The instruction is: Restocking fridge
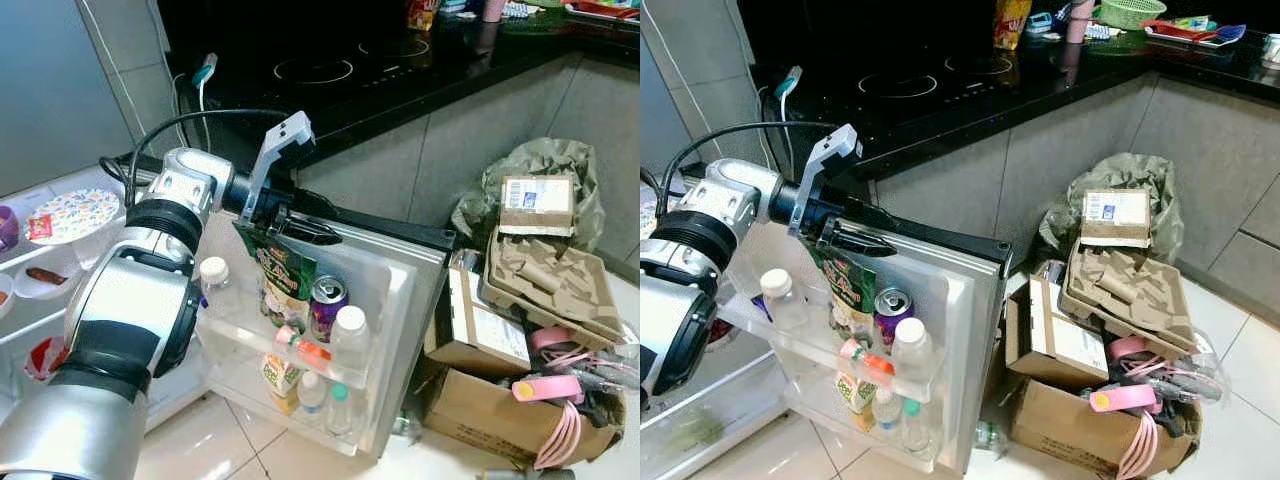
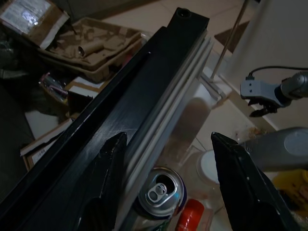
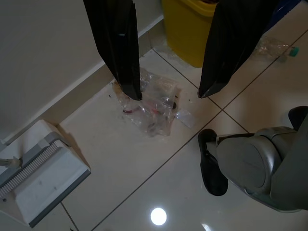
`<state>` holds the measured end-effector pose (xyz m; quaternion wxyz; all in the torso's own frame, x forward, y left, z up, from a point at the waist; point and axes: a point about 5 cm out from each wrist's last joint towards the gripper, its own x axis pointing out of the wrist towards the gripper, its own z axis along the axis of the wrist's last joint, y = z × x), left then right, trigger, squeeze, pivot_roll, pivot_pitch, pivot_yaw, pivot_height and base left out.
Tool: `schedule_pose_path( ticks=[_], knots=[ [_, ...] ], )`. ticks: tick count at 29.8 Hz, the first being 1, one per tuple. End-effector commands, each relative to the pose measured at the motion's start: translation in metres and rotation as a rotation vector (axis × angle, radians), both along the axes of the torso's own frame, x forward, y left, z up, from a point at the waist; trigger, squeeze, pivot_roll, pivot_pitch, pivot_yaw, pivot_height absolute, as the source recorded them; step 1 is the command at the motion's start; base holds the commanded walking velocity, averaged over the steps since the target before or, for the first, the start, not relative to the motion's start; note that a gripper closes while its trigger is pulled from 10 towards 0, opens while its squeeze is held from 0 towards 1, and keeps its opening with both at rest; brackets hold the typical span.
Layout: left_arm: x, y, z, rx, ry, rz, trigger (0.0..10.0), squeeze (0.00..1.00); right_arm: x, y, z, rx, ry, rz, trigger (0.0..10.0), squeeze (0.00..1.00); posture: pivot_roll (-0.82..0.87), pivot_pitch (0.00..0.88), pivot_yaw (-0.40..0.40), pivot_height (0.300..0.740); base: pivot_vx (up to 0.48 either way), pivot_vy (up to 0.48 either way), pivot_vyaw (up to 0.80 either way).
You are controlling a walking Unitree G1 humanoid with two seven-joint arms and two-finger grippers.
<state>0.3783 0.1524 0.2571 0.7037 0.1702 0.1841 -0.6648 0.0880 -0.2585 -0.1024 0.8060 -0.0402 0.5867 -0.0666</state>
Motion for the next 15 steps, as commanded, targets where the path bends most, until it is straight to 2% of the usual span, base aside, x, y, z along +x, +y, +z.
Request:
schedule_pose_path(
  ticks=[1, 15],
  knots=[
    [-0.003, 0.012, -0.014, 0.062, 0.059, 0.024, 10.0, 0.0, -0.002, 0.001, -0.001, -0.001, 0.0, -0.013, 10.0, 0.0, -0.05, 0.0, 0.005, 0.732, 0.0, 0.0, 0.0],
    [-0.017, 0.023, -0.027, 0.214, 0.066, -0.074, 10.0, 0.0, 0.0, 0.0, 0.0, -0.003, -0.001, -0.002, 10.0, 0.0, -0.04, 0.0, 0.001, 0.732, 0.0, 0.0, 0.0]
  ],
)
